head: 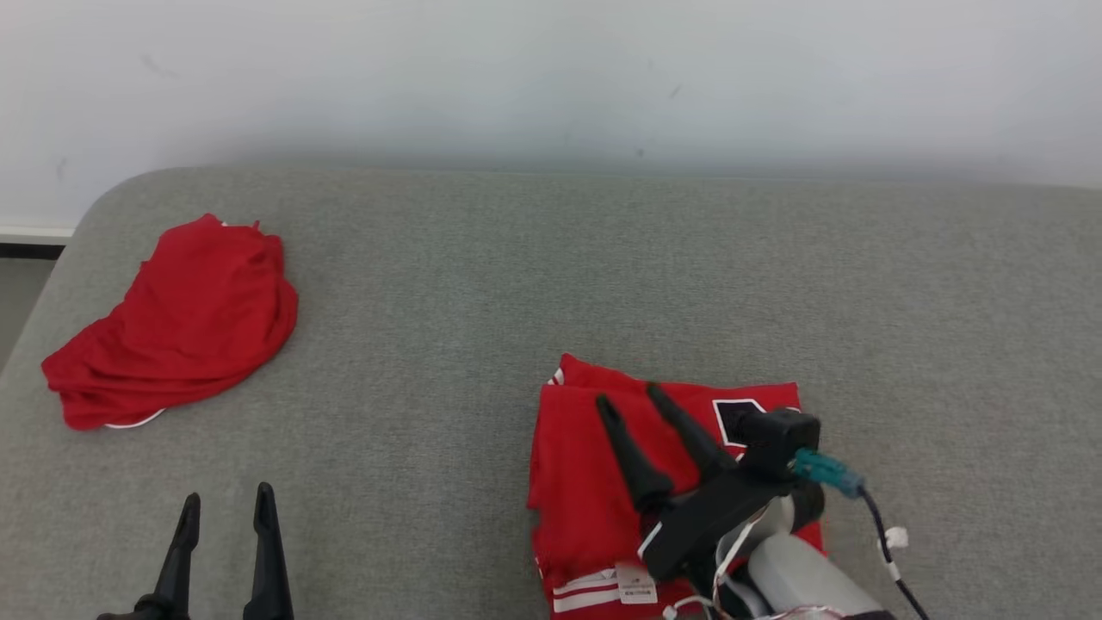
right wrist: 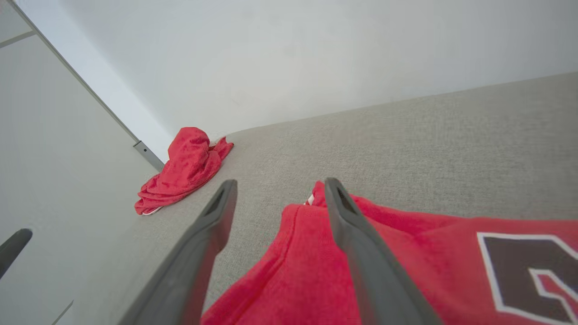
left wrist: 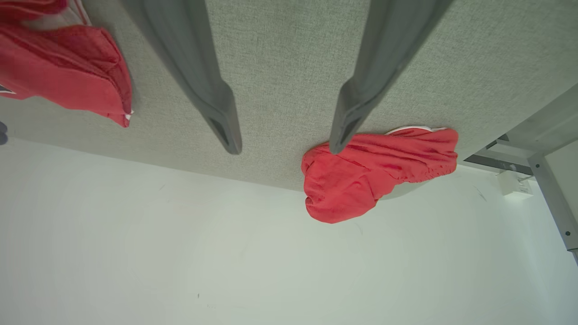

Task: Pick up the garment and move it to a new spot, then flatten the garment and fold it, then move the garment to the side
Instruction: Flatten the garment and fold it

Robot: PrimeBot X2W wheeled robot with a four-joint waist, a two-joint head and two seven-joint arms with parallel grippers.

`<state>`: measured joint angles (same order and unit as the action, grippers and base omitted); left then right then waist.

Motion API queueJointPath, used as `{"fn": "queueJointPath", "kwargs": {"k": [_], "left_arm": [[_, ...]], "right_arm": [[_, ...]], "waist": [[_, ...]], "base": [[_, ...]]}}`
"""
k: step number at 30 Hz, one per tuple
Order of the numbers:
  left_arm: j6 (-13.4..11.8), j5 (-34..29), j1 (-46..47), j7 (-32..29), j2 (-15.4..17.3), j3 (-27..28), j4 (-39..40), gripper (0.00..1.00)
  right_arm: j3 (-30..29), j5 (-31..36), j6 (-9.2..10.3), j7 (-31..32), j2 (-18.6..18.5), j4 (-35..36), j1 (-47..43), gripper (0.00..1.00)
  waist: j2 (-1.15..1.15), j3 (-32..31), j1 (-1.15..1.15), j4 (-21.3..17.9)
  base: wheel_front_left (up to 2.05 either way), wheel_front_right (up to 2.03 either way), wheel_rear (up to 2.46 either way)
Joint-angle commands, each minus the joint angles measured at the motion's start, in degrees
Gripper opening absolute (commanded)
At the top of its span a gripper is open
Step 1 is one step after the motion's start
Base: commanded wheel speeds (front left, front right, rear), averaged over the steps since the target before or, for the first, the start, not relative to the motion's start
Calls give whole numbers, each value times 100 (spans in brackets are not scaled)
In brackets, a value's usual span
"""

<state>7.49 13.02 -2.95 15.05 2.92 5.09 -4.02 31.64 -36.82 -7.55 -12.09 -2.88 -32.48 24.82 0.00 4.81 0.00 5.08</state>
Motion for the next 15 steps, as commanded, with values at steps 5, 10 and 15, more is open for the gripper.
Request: {"fn": "queueJointPath", "kwargs": {"k": [5, 10, 15], "left_arm": [[-13, -62, 68, 18, -5, 82, 10, 100], [-10, -139, 22, 18, -5, 123, 55, 100], [-8, -185, -48, 18, -5, 183, 116, 100]], "right_arm": [[-581, 338, 14, -219, -124, 91, 42, 100], [-1183, 596, 14, -292, -376, 468, -251, 100], [-1674, 880, 14, -309, -594, 1043, -719, 100]], "waist": [[0, -81, 0, -218], [0, -175, 0, -371], [0, -250, 0, -528]], "base": [[0, 0, 0], [0, 0, 0], [0, 0, 0]]}}
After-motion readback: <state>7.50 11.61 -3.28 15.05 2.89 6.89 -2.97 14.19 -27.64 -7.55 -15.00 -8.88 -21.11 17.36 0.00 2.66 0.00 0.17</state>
